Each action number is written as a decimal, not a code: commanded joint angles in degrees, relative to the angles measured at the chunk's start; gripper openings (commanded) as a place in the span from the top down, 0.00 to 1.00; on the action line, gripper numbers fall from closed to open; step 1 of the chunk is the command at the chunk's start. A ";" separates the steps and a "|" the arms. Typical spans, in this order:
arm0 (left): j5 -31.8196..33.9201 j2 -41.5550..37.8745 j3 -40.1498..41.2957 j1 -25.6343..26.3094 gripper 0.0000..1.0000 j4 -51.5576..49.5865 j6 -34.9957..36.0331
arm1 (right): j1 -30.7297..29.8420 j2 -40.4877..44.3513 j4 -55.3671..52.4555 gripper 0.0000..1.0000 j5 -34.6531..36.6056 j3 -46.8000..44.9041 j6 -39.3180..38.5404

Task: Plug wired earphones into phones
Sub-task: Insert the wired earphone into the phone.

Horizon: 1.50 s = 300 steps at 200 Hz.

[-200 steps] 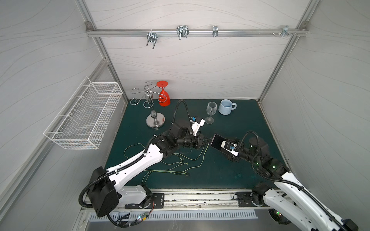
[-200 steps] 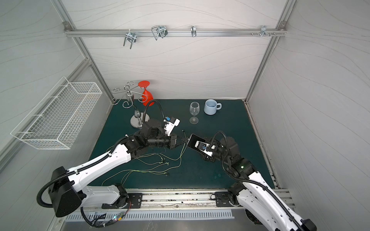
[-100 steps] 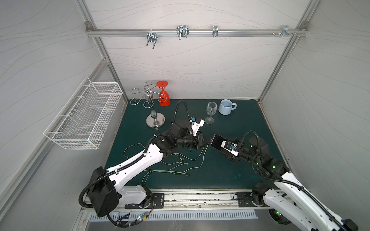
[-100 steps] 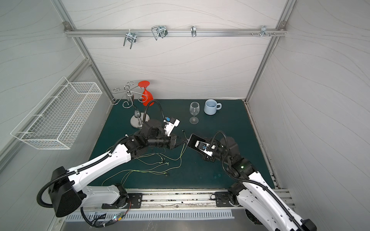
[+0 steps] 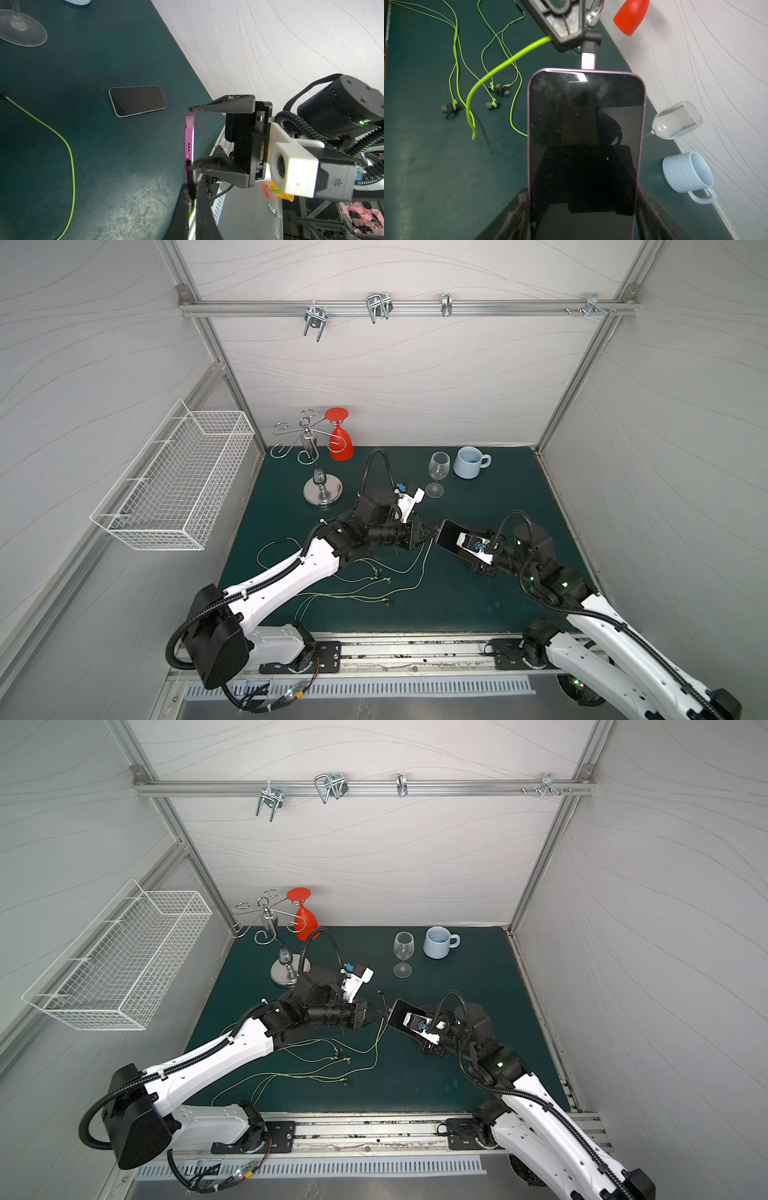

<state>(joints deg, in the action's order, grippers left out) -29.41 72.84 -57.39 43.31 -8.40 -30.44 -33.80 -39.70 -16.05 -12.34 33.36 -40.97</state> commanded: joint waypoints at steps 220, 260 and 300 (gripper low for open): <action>-2.54 0.64 -0.50 -0.01 1.00 1.17 -0.06 | -1.14 1.99 2.87 0.54 -2.71 1.53 -0.34; -2.03 0.29 -0.76 -0.02 1.00 0.88 0.59 | -1.21 1.52 3.28 0.54 -2.69 1.75 -0.61; -2.39 0.55 -0.73 0.01 1.00 0.40 0.91 | -1.27 0.74 3.33 0.54 -3.34 2.29 -1.30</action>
<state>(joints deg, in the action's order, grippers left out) -30.68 72.86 -57.39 43.18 -9.15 -30.11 -34.54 -38.89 -16.45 -13.02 33.39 -40.51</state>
